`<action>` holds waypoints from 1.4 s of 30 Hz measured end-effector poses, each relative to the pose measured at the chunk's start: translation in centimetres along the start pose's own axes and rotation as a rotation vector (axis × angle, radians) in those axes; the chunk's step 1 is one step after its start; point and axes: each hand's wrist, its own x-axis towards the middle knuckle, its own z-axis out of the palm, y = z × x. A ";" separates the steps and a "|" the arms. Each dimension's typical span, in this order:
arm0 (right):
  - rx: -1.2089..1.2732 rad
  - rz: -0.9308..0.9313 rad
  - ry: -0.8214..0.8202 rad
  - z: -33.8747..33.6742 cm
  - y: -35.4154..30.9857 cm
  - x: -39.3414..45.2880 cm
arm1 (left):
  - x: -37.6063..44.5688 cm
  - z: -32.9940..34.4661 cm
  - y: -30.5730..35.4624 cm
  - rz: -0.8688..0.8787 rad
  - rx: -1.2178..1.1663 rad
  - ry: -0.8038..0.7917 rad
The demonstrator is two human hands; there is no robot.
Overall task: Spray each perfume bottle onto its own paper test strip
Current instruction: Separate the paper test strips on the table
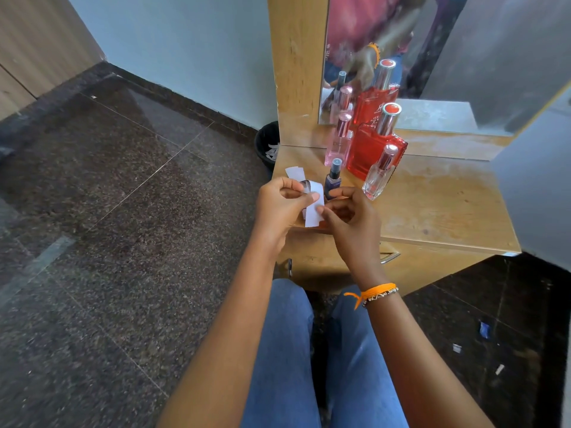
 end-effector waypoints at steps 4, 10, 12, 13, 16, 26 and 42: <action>0.078 0.105 -0.022 0.0 -0.3 0.5 | 0.2 0.0 0.2 0.007 0.036 0.037; 0.190 0.103 -0.053 -0.6 -0.4 0.6 | 0.5 -0.3 0.2 0.111 0.165 0.101; 0.241 0.066 -0.106 -0.8 -0.6 0.5 | 0.5 0.0 0.2 0.133 0.208 0.111; 0.240 0.036 -0.135 -0.9 -0.7 0.5 | 0.5 0.1 0.2 0.143 0.227 0.111; 0.159 -0.046 -0.216 -1.2 -1.0 0.6 | 0.5 0.5 0.2 0.157 0.281 0.106; 0.185 -0.021 -0.212 -1.4 -1.1 0.8 | 0.3 1.3 0.2 0.197 0.392 0.154; 0.181 0.018 -0.289 -2.2 -1.5 -0.3 | 0.3 1.3 0.0 0.259 0.537 0.239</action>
